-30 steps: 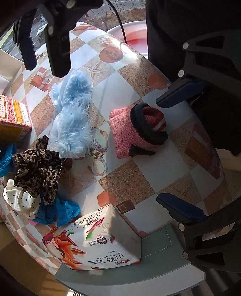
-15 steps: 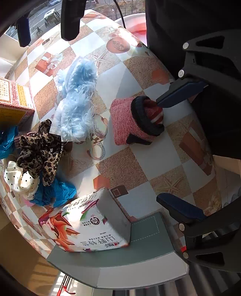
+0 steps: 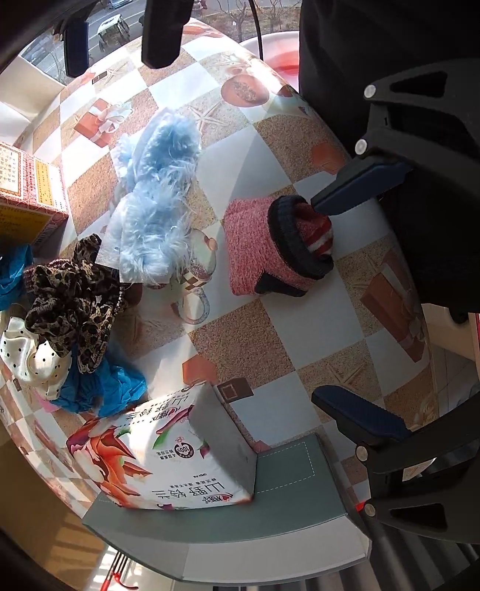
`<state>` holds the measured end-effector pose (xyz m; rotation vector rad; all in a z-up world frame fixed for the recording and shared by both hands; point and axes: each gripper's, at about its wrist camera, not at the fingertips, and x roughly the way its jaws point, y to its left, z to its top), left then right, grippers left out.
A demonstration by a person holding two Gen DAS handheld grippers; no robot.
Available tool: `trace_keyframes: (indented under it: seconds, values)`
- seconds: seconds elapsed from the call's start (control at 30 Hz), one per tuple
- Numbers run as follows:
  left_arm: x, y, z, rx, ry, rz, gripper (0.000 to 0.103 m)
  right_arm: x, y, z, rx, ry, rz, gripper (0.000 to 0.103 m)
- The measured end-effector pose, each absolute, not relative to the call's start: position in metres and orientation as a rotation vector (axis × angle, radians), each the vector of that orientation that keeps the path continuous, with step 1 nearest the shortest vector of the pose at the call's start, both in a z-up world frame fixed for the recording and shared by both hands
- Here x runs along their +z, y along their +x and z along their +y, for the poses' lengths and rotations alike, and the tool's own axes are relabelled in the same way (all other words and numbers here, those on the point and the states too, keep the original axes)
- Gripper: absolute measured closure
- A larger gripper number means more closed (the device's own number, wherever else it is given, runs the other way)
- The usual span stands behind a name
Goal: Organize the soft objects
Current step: 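Move left tool toward pink knit hat while right tool approaches blue fluffy bundle, then close left gripper on pink knit hat while right gripper closes on blue fluffy bundle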
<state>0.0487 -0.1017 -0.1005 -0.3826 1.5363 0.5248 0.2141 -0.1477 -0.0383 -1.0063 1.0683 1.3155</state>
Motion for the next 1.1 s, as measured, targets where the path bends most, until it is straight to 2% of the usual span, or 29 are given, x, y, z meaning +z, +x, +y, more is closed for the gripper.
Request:
trace_keyframes:
  seconds: [0.03,0.1,0.17,0.33,0.57,1.1]
  values:
    - [-0.103,0.050,-0.103,0.519,-0.377,1.545,0.008,-0.038,0.214,-0.147,1.312,-1.010,1.045,0.000]
    - [-0.106,0.052,-0.107,0.501,-0.382,1.551,0.008,-0.039,0.213,-0.146,1.298,-1.028,0.981,0.009]
    - [-0.108,0.051,-0.111,0.498,-0.383,1.549,0.008,-0.045,0.215,-0.141,1.297,-1.034,1.025,0.024]
    - [-0.120,0.054,-0.119,0.464,-0.342,1.555,0.008,-0.052,0.208,-0.132,1.336,-1.056,1.089,0.024]
    - [-0.130,0.073,-0.124,0.417,-0.335,1.538,0.008,-0.053,0.194,-0.121,1.367,-1.127,1.045,0.024]
    - [-0.157,0.080,-0.115,0.427,-0.417,1.527,0.008,-0.063,0.183,-0.116,1.352,-1.193,1.089,0.024]
